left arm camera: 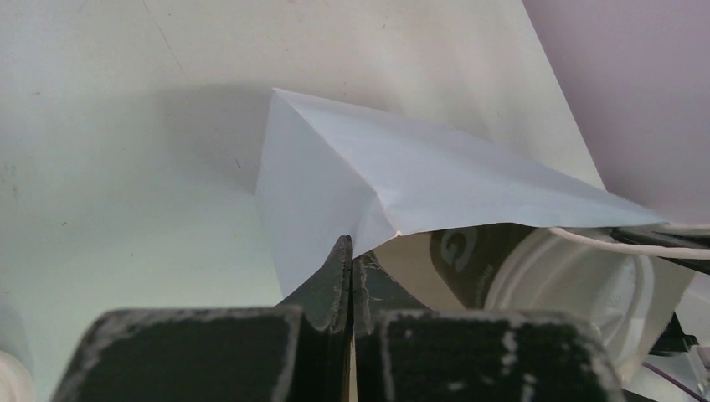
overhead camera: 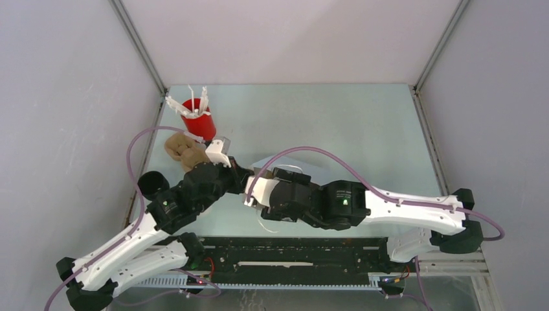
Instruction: Pack the takeout coffee
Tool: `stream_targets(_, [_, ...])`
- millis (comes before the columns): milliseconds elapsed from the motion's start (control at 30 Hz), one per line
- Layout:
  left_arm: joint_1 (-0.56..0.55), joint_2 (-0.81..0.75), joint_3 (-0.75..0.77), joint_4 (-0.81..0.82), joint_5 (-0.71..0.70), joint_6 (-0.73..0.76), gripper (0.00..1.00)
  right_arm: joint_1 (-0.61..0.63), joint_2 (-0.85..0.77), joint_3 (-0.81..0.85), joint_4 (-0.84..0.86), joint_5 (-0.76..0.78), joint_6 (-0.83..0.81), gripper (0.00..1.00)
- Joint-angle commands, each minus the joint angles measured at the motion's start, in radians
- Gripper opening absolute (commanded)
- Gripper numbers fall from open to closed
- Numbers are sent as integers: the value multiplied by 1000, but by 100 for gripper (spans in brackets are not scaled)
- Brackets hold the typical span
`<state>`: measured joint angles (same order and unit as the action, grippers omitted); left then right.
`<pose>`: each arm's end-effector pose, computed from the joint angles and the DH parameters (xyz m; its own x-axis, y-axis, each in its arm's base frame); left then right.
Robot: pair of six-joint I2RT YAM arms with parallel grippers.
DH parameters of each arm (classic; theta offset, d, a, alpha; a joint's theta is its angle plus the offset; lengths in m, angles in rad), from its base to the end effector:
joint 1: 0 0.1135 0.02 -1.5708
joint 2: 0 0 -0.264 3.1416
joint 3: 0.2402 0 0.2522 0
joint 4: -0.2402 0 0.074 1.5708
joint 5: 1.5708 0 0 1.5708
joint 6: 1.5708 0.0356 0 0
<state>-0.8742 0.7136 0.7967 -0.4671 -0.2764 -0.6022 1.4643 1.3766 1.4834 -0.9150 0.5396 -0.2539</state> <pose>0.1101 -0.1164 0.3259 -0.5241 -0.2228 -0.8220 0.3382 0.8314 -0.4409 0.0478 0.2749 0.3827 0.1304 -0.8075 -0.5753 -0.8085 0.2493 -0.5331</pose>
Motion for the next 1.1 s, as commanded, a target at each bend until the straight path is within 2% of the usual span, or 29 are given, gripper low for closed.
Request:
stream_targets(0, [-11,-29,-68,18,24,-21,0,11,45,-21,37,59,-70,62])
stream_targets(267, [-11,-42,-91,35,60,-10,0,7,84,-61,180,55,-150,62])
stream_targets(433, [-11,-29,-56,19,65,6,0,-8,81,-98,205,-14,-151,63])
stream_targets(733, [-11,-6,1,-8,35,-7,0,-63,-82,-309,357,-202,-220,64])
stream_targets(1067, [-11,-7,14,-14,52,-2,0,-160,-112,-387,404,-170,-302,64])
